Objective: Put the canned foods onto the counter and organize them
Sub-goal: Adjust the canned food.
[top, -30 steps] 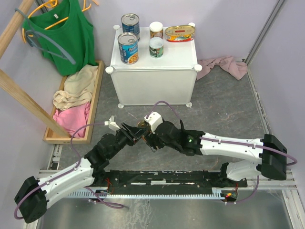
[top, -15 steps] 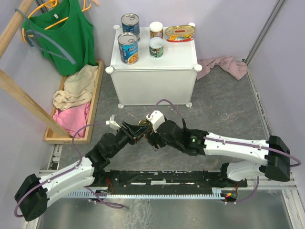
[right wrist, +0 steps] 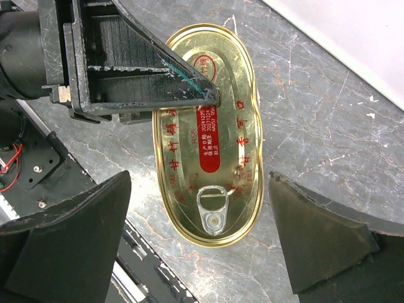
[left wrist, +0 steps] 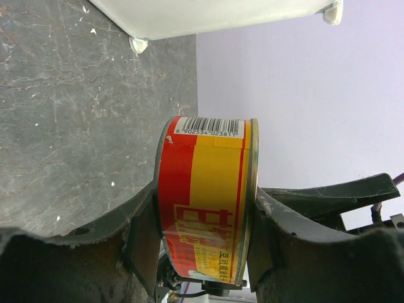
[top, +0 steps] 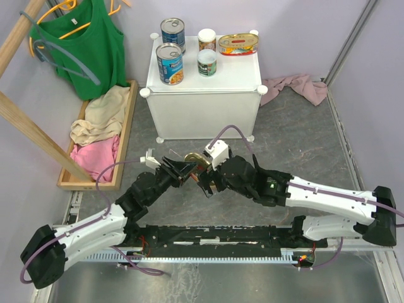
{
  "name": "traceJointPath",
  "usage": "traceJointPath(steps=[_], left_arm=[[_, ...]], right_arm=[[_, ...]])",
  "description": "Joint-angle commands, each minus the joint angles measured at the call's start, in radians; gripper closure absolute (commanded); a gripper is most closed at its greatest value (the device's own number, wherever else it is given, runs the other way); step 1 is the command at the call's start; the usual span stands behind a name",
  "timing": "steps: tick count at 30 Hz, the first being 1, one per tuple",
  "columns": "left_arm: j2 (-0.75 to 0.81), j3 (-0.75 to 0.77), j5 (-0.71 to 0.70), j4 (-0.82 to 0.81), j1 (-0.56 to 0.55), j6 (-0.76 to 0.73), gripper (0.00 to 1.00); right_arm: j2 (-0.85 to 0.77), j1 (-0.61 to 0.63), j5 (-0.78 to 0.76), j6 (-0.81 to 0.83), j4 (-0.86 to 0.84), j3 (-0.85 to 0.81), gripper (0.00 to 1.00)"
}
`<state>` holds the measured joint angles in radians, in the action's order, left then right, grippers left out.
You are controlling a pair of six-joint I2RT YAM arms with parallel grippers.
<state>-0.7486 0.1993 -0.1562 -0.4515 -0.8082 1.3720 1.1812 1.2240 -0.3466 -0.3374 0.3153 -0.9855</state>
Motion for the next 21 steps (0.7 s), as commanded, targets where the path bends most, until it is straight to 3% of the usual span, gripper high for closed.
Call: traceJointPath(steps=[1, 8, 12, 21], left_arm=[[-0.016, 0.094, -0.031, -0.154, 0.003, 0.049, 0.97], [-0.095, 0.147, -0.053, -0.227, 0.004, 0.05, 0.97], [-0.166, 0.189, -0.044, -0.304, 0.003, 0.061, 0.97], [-0.287, 0.354, -0.07, -0.38, 0.002, 0.055, 0.97]], right_arm=[[-0.083, 0.002, -0.06, -0.034, -0.015, -0.011, 0.01], [-0.256, 0.002, -0.21, -0.235, -0.06, 0.026, 0.0], [-0.301, -0.008, -0.304, -0.4, 0.021, -0.01, 0.0], [-0.45, -0.155, -0.289, -0.764, 0.108, 0.019, 0.07]])
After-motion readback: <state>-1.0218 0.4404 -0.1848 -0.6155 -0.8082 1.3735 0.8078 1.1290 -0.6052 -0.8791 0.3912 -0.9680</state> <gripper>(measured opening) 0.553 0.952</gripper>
